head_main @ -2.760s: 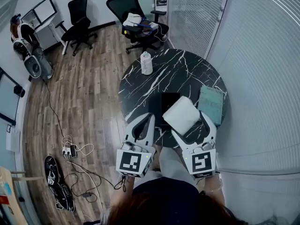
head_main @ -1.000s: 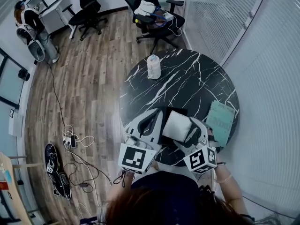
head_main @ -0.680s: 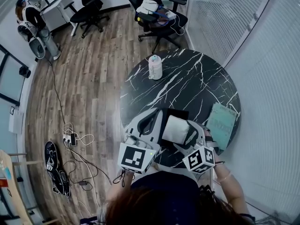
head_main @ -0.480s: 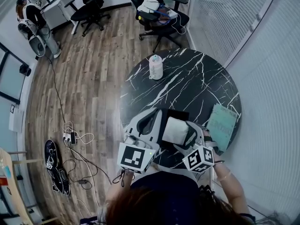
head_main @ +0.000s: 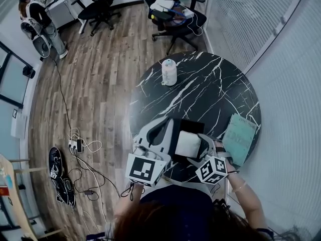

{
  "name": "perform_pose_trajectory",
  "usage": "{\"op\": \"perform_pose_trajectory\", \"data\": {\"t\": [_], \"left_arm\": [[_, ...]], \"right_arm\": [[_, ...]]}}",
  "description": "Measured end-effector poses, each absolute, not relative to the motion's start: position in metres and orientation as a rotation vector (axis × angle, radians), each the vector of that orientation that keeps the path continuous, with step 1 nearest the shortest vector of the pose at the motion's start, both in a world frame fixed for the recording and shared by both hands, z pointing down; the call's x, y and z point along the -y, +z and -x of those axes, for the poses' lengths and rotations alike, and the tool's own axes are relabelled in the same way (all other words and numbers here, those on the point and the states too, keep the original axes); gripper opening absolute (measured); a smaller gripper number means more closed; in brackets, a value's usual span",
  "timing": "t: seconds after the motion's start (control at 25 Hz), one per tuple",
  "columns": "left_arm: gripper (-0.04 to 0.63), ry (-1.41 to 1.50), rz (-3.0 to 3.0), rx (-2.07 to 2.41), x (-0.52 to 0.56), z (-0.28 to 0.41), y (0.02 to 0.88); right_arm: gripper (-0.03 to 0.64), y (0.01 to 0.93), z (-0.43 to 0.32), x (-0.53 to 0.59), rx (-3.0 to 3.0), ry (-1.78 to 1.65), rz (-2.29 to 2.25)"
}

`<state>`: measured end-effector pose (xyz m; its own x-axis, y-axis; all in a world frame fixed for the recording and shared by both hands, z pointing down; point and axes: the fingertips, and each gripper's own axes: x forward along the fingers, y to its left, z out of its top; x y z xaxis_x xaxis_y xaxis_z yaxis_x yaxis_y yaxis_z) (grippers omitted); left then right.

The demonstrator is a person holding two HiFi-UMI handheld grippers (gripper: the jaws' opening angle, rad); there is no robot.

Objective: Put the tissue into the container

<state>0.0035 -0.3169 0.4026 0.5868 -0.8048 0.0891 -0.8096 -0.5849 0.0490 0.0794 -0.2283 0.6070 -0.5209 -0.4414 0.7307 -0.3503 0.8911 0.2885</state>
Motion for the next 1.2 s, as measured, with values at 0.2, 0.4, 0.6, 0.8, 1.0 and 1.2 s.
{"op": "perform_pose_trajectory", "data": {"t": [0.2, 0.4, 0.6, 0.8, 1.0, 1.2], "left_arm": [[0.028, 0.089, -2.684, 1.392, 0.32, -0.001, 0.409], [0.028, 0.114, -2.689, 1.411, 0.323, 0.006, 0.415], [0.028, 0.127, -2.678, 1.418, 0.326, 0.008, 0.418], [0.028, 0.126, -2.671, 1.417, 0.328, 0.01, 0.419], [0.028, 0.134, -2.669, 1.424, 0.329, 0.012, 0.42], [0.028, 0.132, -2.667, 1.416, 0.327, 0.012, 0.422]], "right_arm": [[0.436, 0.626, -0.081, 0.228, 2.153, -0.112, -0.518], [0.436, 0.637, -0.079, 0.228, 2.139, -0.103, -0.477], [0.436, 0.647, -0.077, 0.227, 2.126, -0.088, -0.448], [0.436, 0.656, -0.08, 0.227, 2.095, -0.059, -0.427], [0.436, 0.667, -0.08, 0.227, 2.068, -0.044, -0.409], [0.436, 0.675, -0.081, 0.227, 2.039, -0.041, -0.387]]}}
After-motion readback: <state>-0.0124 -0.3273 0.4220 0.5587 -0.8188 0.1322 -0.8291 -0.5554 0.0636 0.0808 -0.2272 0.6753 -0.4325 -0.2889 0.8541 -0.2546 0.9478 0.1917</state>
